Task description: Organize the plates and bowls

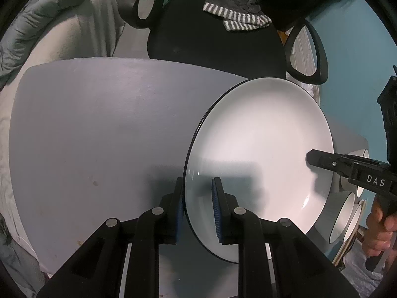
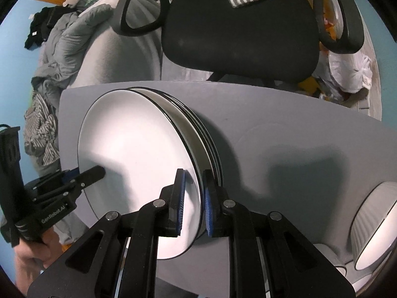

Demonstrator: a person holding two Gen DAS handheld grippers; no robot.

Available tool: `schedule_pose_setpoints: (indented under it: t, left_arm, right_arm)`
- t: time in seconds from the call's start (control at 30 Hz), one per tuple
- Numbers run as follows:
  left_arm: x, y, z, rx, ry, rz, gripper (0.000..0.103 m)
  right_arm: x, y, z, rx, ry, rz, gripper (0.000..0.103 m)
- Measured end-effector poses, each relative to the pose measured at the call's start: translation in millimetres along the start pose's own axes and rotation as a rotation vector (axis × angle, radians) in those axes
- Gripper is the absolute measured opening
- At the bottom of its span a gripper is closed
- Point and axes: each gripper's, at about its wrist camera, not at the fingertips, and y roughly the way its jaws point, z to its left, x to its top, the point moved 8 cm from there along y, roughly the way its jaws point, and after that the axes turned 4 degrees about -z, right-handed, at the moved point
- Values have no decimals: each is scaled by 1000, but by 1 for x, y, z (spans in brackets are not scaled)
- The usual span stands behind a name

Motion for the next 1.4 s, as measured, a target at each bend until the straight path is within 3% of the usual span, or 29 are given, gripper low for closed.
schedule_pose_setpoints:
  t: [0.37, 0.57, 0.7, 0.8, 0.93, 1.1, 1.27, 1.4]
  left_arm:
    - [0, -10, 10, 43, 17, -27, 26]
    - [-6, -16, 17, 48, 13, -27, 31]
    - [-10, -25, 18, 36, 14, -46, 32]
    - [-12, -34, 18, 34, 15, -60, 34]
    - [-13, -53, 18, 25, 23, -114, 47]
    - [-13, -64, 17, 31, 44, -140, 47]
    - [-12, -66, 18, 26, 50, -140, 47]
    - [-15, -75, 13, 10, 56, -155, 47]
  right_arm:
    - [2, -2, 4, -80, 17, 67, 19]
    - [0, -7, 10, -99, 12, 54, 36]
    - [-1, -14, 12, -140, 3, 16, 46]
    - [0, -18, 12, -189, -25, -9, 46]
    - [1, -28, 15, -196, -40, -43, 46]
    - [9, -38, 10, -288, -81, -108, 49]
    - [17, -29, -15, -307, -14, -101, 49]
    - [21, -39, -24, -318, 11, -172, 49]
